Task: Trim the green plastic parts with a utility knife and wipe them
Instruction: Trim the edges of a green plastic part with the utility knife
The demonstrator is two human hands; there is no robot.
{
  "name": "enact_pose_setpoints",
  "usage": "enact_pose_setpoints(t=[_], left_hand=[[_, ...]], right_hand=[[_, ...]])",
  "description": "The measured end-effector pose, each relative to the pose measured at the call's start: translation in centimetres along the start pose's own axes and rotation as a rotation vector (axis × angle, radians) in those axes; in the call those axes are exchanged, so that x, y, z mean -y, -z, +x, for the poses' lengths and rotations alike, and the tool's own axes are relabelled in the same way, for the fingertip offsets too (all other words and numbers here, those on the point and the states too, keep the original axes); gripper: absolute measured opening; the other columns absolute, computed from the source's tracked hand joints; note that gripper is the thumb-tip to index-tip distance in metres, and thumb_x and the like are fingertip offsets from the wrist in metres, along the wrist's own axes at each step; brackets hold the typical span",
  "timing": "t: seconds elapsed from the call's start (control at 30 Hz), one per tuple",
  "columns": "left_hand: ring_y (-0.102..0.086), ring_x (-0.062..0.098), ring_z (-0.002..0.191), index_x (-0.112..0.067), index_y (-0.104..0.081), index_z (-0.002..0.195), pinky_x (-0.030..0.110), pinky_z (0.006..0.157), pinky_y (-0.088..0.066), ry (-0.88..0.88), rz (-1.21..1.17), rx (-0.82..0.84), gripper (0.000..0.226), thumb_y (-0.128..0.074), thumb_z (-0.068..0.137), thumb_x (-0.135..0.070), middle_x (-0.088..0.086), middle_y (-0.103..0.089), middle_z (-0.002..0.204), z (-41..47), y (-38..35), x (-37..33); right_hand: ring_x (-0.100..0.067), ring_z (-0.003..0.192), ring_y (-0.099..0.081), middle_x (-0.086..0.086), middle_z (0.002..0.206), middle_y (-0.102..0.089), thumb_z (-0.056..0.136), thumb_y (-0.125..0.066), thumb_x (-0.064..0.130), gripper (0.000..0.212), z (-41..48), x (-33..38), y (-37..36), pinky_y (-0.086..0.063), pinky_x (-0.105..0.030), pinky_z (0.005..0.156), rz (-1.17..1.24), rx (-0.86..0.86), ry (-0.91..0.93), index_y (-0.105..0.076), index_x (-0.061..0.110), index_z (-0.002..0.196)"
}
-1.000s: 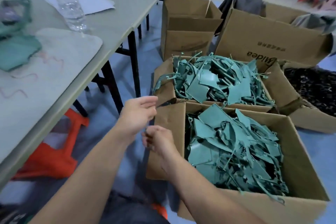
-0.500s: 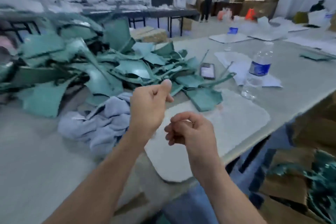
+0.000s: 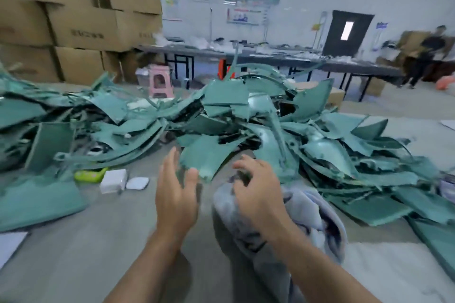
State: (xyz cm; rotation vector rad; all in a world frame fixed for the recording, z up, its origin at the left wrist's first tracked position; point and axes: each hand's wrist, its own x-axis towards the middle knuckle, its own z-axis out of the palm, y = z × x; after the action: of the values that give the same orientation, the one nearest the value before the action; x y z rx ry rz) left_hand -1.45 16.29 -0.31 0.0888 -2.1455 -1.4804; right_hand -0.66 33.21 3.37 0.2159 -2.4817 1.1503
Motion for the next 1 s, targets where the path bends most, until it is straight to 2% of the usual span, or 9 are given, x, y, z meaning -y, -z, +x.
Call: enact_pose_setpoints(t=[0.1, 0.2, 0.33, 0.43, 0.5, 0.63, 0.8, 0.9, 1.0], left_hand=[[-0.047, -0.004, 0.134, -0.047, -0.038, 0.148, 0.022, 0.105, -0.035, 0.103, -0.065, -0.038, 0.057, -0.047, 0.092, -0.049, -0.025, -0.051, 0.144, 0.4, -0.6, 1.1], [-0.049, 0.009, 0.137, -0.04, -0.033, 0.152, 0.034, 0.11, -0.04, 0.131, 0.087, -0.027, 0.066, -0.052, 0.09, -0.043, -0.012, -0.052, 0.15, 1.5, -0.9, 1.8], [-0.051, 0.027, 0.134, -0.027, -0.031, 0.157, 0.042, 0.111, -0.042, 0.198, 0.277, 0.055, 0.07, -0.062, 0.094, -0.032, 0.001, -0.051, 0.15, 2.4, -1.4, 2.9], [-0.056, 0.029, 0.126, -0.025, -0.043, 0.15, 0.039, 0.104, -0.044, 0.231, 0.36, 0.116, 0.063, -0.067, 0.092, -0.03, 0.003, -0.059, 0.142, 2.7, -1.6, 3.5], [-0.057, 0.027, 0.125, -0.027, -0.048, 0.147, 0.037, 0.102, -0.045, 0.246, 0.384, 0.135, 0.059, -0.068, 0.091, -0.03, 0.002, -0.062, 0.139, 2.8, -1.5, 3.7], [-0.058, 0.022, 0.126, -0.027, -0.056, 0.142, 0.033, 0.102, -0.044, 0.255, 0.338, 0.115, 0.051, -0.065, 0.093, -0.034, -0.002, -0.064, 0.137, 3.1, -1.3, 3.6], [-0.06, 0.017, 0.111, -0.035, -0.056, 0.135, 0.035, 0.096, -0.046, 0.416, -0.168, -0.131, 0.042, -0.059, 0.095, -0.046, -0.004, -0.065, 0.127, 4.2, -0.7, 2.7], [-0.068, 0.025, 0.107, -0.028, -0.05, 0.14, 0.051, 0.096, -0.055, 0.72, -0.55, -0.221, 0.057, -0.076, 0.089, -0.032, 0.0, -0.068, 0.124, 5.0, 0.4, 2.3], [-0.077, 0.023, 0.076, -0.013, -0.07, 0.113, 0.038, 0.062, -0.063, 0.925, -0.797, -0.164, 0.026, -0.073, 0.092, -0.028, 0.007, -0.08, 0.092, 5.7, 2.2, 2.4]], right_hand=[[-0.019, 0.149, -0.023, -0.002, 0.161, -0.035, 0.091, -0.063, 0.014, 0.051, 4.3, -0.4, -0.5, -0.025, -0.031, 0.118, -0.235, -0.016, -0.004, -0.054, 0.021, 0.14], [-0.025, 0.153, -0.019, -0.004, 0.166, -0.024, 0.092, -0.064, 0.025, 0.067, 7.6, -1.5, -0.3, -0.023, -0.046, 0.124, -0.333, 0.003, -0.123, -0.035, 0.02, 0.152], [-0.029, 0.144, -0.032, -0.007, 0.159, -0.036, 0.093, -0.06, 0.026, 0.062, 10.2, -2.6, -1.3, -0.026, -0.044, 0.12, -0.434, 0.021, -0.156, -0.039, 0.021, 0.151], [-0.034, 0.134, -0.042, -0.012, 0.145, -0.052, 0.081, -0.058, 0.013, 0.042, 11.0, -2.3, -3.5, -0.023, -0.043, 0.11, -0.717, -0.052, 0.235, -0.067, 0.019, 0.121], [-0.032, 0.126, -0.046, -0.009, 0.136, -0.058, 0.075, -0.054, 0.013, 0.052, 11.5, -2.1, -4.8, -0.021, -0.042, 0.109, -0.86, 0.075, 0.402, -0.063, 0.019, 0.126], [-0.027, 0.124, -0.052, -0.004, 0.129, -0.06, 0.079, -0.058, 0.013, 0.067, 12.3, -2.7, -5.6, -0.014, -0.037, 0.121, -0.893, 0.278, 0.297, -0.046, 0.016, 0.144], [-0.026, 0.09, -0.058, -0.002, 0.09, -0.073, 0.063, -0.065, -0.009, 0.052, 9.4, 0.7, -4.9, -0.031, -0.029, 0.091, -0.368, -0.014, 0.39, -0.074, 0.013, 0.109], [-0.022, 0.097, -0.058, 0.002, 0.102, -0.074, 0.067, -0.065, -0.01, 0.054, 4.6, 2.2, -5.6, -0.037, -0.034, 0.092, -0.332, -0.009, 0.518, -0.073, 0.015, 0.113], [-0.018, 0.125, -0.055, 0.005, 0.131, -0.066, 0.072, -0.068, -0.003, 0.063, 2.1, 1.8, -5.4, -0.031, -0.031, 0.11, -0.313, 0.094, 0.533, -0.067, 0.02, 0.13]])
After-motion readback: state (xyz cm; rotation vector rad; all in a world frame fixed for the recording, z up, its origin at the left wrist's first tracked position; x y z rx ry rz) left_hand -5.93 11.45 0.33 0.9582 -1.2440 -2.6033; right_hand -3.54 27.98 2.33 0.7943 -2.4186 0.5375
